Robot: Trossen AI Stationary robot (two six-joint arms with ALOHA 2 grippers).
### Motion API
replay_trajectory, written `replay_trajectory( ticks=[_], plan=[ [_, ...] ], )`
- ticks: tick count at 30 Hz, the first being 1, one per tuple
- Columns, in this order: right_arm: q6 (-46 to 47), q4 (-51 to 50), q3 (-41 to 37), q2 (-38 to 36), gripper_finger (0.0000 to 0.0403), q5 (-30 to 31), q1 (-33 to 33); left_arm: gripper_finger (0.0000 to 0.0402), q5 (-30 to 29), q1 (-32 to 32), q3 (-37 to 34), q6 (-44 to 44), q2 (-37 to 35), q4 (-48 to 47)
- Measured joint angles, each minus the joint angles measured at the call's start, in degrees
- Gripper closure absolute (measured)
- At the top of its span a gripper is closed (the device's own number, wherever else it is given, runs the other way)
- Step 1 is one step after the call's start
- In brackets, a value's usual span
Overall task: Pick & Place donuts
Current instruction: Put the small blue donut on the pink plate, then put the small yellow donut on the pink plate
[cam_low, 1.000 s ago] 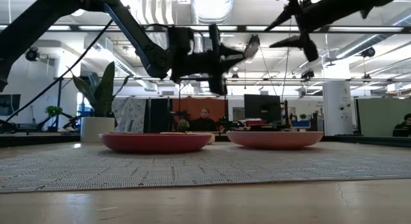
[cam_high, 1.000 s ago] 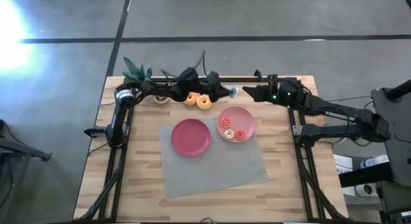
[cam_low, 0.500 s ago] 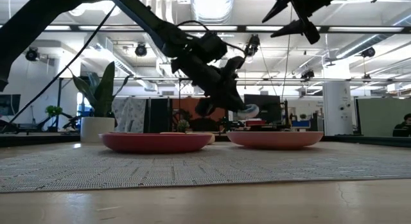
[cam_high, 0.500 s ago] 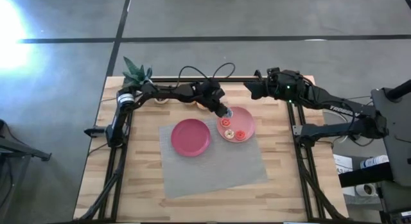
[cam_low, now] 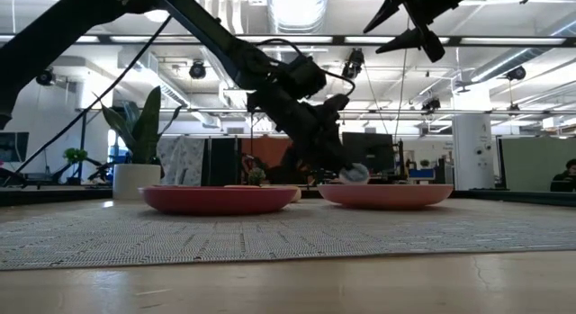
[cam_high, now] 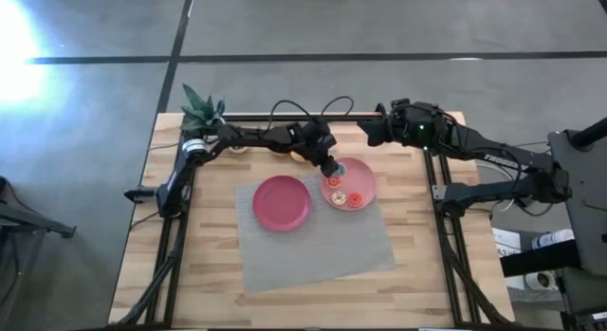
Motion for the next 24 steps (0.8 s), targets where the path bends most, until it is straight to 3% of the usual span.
replay_trajectory(
  ticks=[8,17,24],
  plan=[
    [0.0,-0.1,0.0,-0.4,0.0191,0.0,0.0,0.0322,-0.6,-0.2,0.3,-0.9,1.3,3.6],
    [-0.1,-0.5,0.0,-0.5,0.0191,0.0,0.0,0.0323,-5.9,-1.1,0.3,1.7,1.3,3.6],
    [-0.4,-0.9,0.0,-0.5,0.0191,1.3,0.0,0.0323,-8.4,-1.1,4.2,3.2,0.1,-3.9]
  ],
)
